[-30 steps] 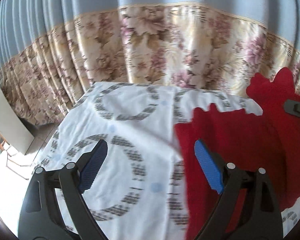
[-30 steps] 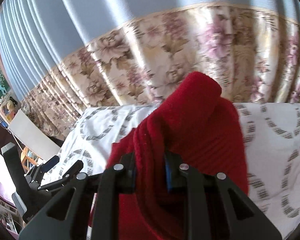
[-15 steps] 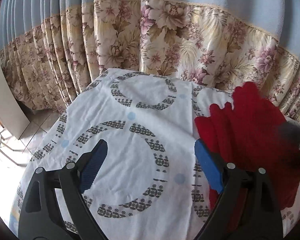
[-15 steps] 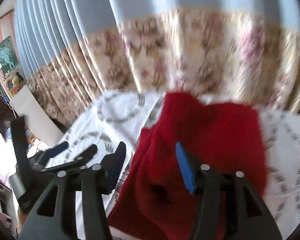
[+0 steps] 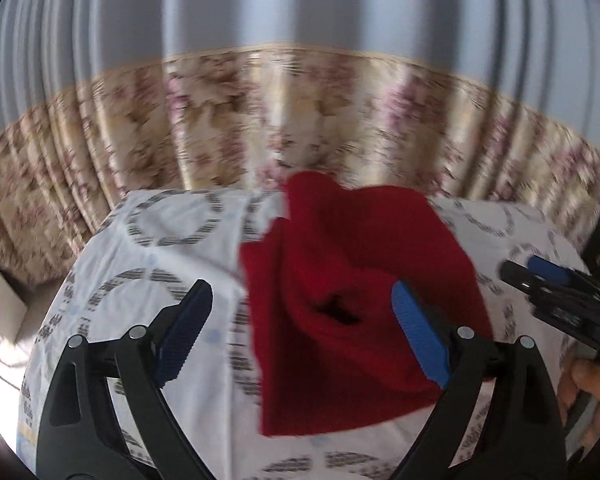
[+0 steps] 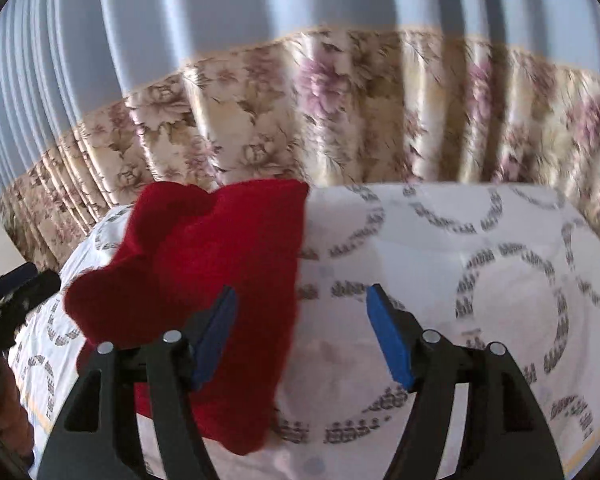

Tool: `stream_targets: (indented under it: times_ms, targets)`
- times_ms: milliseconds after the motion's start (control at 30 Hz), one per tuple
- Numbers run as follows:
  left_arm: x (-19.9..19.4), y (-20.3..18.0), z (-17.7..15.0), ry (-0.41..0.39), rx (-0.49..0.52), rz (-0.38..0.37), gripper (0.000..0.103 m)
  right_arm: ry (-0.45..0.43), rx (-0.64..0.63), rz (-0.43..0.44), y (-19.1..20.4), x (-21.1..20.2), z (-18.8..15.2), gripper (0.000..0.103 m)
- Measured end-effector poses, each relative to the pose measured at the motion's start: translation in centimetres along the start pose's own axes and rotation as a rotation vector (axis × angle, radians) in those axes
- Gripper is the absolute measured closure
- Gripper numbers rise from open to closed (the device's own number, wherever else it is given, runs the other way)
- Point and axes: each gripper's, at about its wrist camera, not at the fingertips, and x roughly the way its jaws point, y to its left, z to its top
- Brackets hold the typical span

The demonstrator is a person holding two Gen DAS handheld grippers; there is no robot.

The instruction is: Fold small clothes

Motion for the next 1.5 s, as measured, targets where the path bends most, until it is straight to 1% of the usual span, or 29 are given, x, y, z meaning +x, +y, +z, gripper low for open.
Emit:
stream_targets:
  times_ms: [100,167,233,267,300,333,367,400,433,500,600,667,733,767,833,867,900,933,967,1000,1067,1100,1167,1200,1267,1367,1400,1433,1500]
  targets:
    - [0.9,-2.3,-0.9,0.02,0.048,0.026,0.012,-0.003,-0.018,0.005,0.1,0.0,-0.4,0.032]
    - [1.5,-2.7,-1.3,0.03,0.054,0.049,0.012,-0.002,-0.017,0.016,0.2,-0.1,-0.7,0.032]
    - [1.9,-2.8,-1.7,0.026,0.056,0.073,0.012,-0.008,-0.043,0.017,0.8,-0.4,-0.9,0.029]
    - [2.1,-2.7,-1.8,0.028,0.064,0.071,0.019,-0.011,-0.052,0.013,1.0,-0.5,-1.0,0.027]
    - [2.2,-2.7,-2.0,0.037,0.07,0.058,0.043,-0.009,-0.053,0.014,1.1,-0.5,-1.0,0.026]
    - [2.5,-2.6,-2.1,0.05,0.072,0.038,0.058,-0.004,-0.054,0.029,1.2,-0.5,-1.0,0.026]
    - [2.7,-2.4,-2.4,0.067,0.067,0.004,0.089,-0.003,-0.054,0.035,1.2,-0.5,-1.0,0.026]
    - [2.6,-2.2,-2.6,0.069,0.058,-0.009,0.092,-0.001,-0.053,0.032,1.1,-0.5,-1.1,0.026]
    - [2.1,-1.8,-3.0,0.044,0.042,-0.008,0.092,0.002,-0.052,0.033,1.1,-0.5,-1.1,0.026]
    - [1.3,-0.8,-3.5,0.016,0.025,0.019,0.093,0.004,-0.041,0.037,0.8,-0.6,-1.2,0.026]
    - [0.0,1.6,-4.5,0.001,-0.067,0.015,0.093,0.012,-0.038,0.036,0.5,-0.5,-1.2,0.026]
    - [0.1,2.3,-5.5,0.007,-0.089,0.048,0.093,0.016,-0.036,0.034,0.5,-0.4,-1.2,0.026]
    - [1.3,3.0,-7.2,0.053,-0.107,0.072,0.093,0.025,-0.046,0.038,0.7,-0.1,-1.4,0.026]
    - [1.9,3.4,-8.0,0.079,-0.118,0.073,0.093,0.029,-0.048,0.038,0.7,0.0,-1.5,0.026]
    - [1.9,3.2,-8.8,0.081,-0.1,0.089,0.092,0.037,-0.053,0.04,0.9,0.2,-1.6,0.026]
    - [1.9,3.0,-8.7,0.083,-0.082,0.107,0.079,0.039,-0.055,0.041,0.8,0.2,-1.6,0.026]
    - [2.0,3.0,-8.7,0.094,-0.075,0.123,0.058,0.041,-0.056,0.041,0.8,0.3,-1.6,0.026]
    - [2.1,3.3,-8.7,0.099,-0.083,0.151,0.047,0.041,-0.054,0.042,0.8,0.2,-1.6,0.026]
    - [1.9,3.6,-8.7,0.097,-0.092,0.164,0.032,0.041,-0.054,0.042,0.8,0.2,-1.6,0.026]
    - [1.7,4.1,-8.6,0.099,-0.1,0.166,0.026,0.041,-0.051,0.045,0.8,0.2,-1.5,0.026]
    - [0.4,5.0,-8.2,0.095,-0.117,0.148,0.021,0.037,-0.044,0.048,0.5,0.1,-1.4,0.026]
    - [-0.6,5.3,-7.4,0.076,-0.106,0.145,0.016,0.032,-0.039,0.048,0.4,0.0,-1.3,0.025]
    - [-2.0,5.4,-5.8,0.033,-0.054,0.164,0.013,0.025,-0.028,0.048,0.1,-0.1,-1.2,0.023]
    - [-2.6,5.4,-4.9,0.018,-0.031,0.162,0.01,0.023,-0.023,0.05,0.0,-0.1,-1.1,0.023]
    - [-3.1,5.9,-2.2,0.021,0.019,0.106,0.008,0.018,-0.022,0.052,0.0,0.0,-0.9,0.022]
    - [-1.7,6.5,0.9,-0.004,0.039,0.167,0.006,0.027,-0.028,0.042,0.0,0.7,0.0,0.021]
    - [-0.6,6.6,1.9,0.003,0.039,0.176,0.006,0.025,-0.03,0.037,0.0,0.9,0.4,0.019]
    - [1.3,6.6,3.1,0.028,0.038,0.18,0.006,0.018,-0.039,0.029,0.2,1.2,1.1,0.019]
    - [4.4,6.0,4.7,0.05,0.052,0.172,0.006,0.021,-0.053,0.02,0.5,2.3,2.7,0.019]
